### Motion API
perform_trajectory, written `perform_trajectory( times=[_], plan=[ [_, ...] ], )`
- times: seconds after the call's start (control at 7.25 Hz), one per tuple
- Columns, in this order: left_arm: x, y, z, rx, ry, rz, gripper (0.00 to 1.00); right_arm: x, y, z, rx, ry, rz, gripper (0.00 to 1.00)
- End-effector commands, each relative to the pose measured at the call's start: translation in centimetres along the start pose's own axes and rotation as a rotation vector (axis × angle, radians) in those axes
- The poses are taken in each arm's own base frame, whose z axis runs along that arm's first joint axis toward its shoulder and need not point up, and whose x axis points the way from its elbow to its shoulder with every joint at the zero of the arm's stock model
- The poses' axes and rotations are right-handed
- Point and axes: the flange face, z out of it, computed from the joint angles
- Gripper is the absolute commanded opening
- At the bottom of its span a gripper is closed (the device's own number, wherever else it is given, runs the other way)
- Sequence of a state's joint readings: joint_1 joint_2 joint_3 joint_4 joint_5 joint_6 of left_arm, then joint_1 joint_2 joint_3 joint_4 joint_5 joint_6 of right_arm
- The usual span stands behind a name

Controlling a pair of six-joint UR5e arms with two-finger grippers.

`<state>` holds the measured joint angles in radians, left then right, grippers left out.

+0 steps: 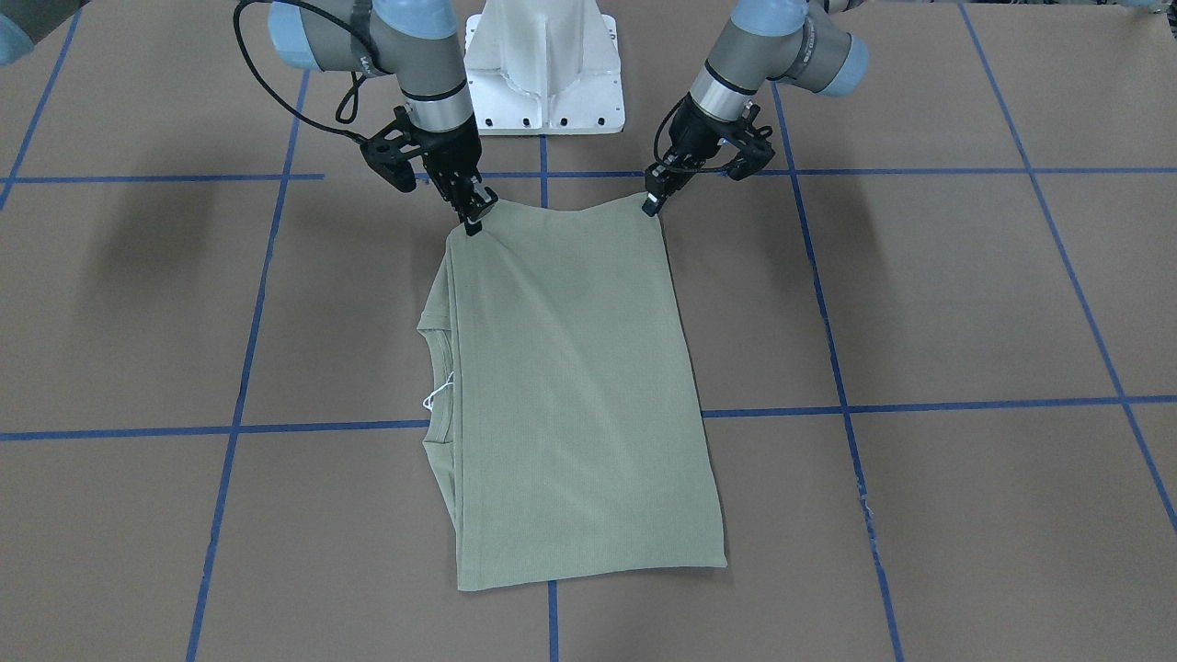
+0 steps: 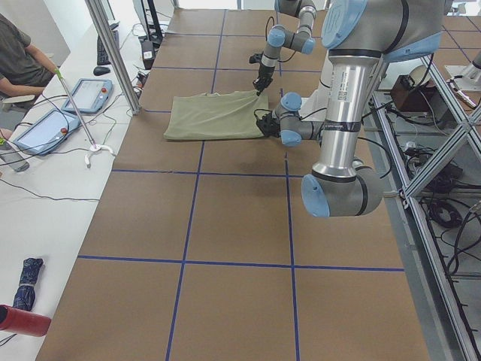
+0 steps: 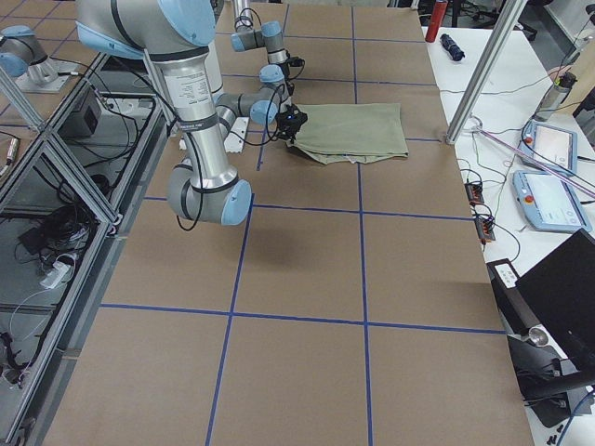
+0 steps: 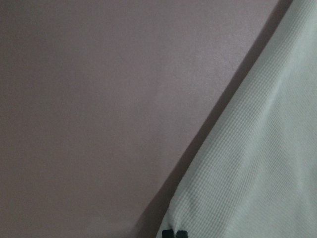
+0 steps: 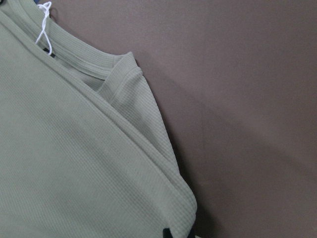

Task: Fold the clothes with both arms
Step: 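Lift the near edge with both grippers and fold it toward the far edge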

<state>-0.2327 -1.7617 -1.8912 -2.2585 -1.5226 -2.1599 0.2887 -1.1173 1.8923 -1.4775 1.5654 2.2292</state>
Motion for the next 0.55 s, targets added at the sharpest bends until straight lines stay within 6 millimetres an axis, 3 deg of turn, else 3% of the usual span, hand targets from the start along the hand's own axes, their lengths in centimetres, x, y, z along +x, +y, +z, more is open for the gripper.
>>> perform_trajectory(
  times=[0.0, 0.28, 0.41],
  plan=[
    [1.3, 1.8, -2.6, -0.030, -0.008, 0.003, 0.00, 2.6, 0.9, -2.1, -0.020, 0.012, 0.023, 0.00],
    [3.0, 3.2, -6.4, -0.113, 0.026, -0.008, 0.00, 5.1, 3.2, -8.2, -0.041, 0.041, 0.058, 0.00],
    [3.9, 3.9, -9.9, -0.156, 0.034, -0.013, 0.00, 5.5, 2.9, -11.8, -0.040, 0.049, 0.081, 0.00]
  ],
)
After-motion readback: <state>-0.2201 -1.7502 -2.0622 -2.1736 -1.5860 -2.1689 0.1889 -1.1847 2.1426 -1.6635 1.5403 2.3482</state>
